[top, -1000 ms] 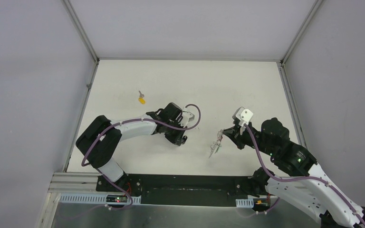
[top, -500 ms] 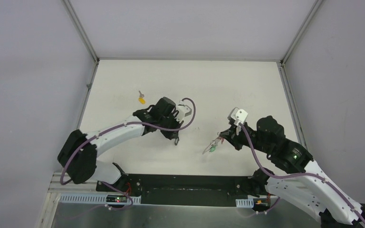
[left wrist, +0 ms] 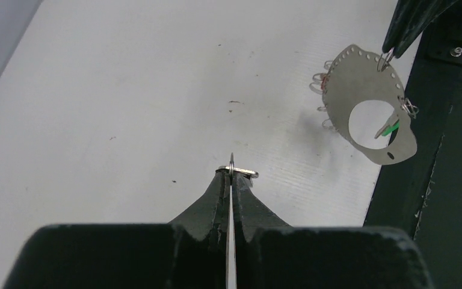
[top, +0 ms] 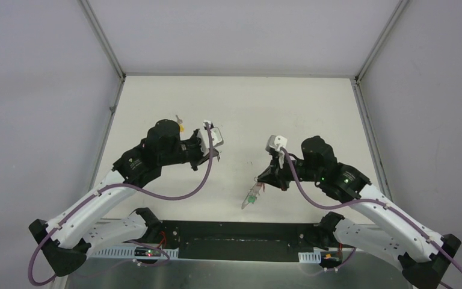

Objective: Put the keys on the keyring
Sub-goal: Pick up the key from the center of the board, then insert the key onto the keyring, then adjust the key on the keyring.

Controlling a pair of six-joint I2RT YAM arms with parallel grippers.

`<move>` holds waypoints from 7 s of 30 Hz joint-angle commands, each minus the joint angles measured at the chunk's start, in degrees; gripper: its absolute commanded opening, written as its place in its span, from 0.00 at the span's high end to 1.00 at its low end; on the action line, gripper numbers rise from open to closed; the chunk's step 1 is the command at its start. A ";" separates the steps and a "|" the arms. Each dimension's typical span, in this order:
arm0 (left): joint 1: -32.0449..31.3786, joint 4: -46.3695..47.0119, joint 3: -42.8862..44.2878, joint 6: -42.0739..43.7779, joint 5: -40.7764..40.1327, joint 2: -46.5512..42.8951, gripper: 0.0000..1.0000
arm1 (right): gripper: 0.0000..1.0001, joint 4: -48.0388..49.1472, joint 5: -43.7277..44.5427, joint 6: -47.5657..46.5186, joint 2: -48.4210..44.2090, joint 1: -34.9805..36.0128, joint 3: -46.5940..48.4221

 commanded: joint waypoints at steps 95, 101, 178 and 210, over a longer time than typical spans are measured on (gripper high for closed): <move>-33.11 -4.12 2.65 15.43 -16.14 8.42 1.00 | 1.00 16.77 -16.81 -9.01 2.66 1.16 -5.88; -33.27 -4.77 2.64 15.75 -17.61 9.48 1.00 | 1.00 16.60 -16.94 -9.01 2.71 1.16 -5.78; -25.95 20.38 -10.45 -11.57 -6.44 3.66 0.70 | 1.00 16.53 -16.83 -8.84 1.79 1.16 -6.40; -25.95 -16.31 16.29 -0.12 -9.42 16.03 1.00 | 0.42 31.20 -6.43 0.50 -5.88 1.16 -13.11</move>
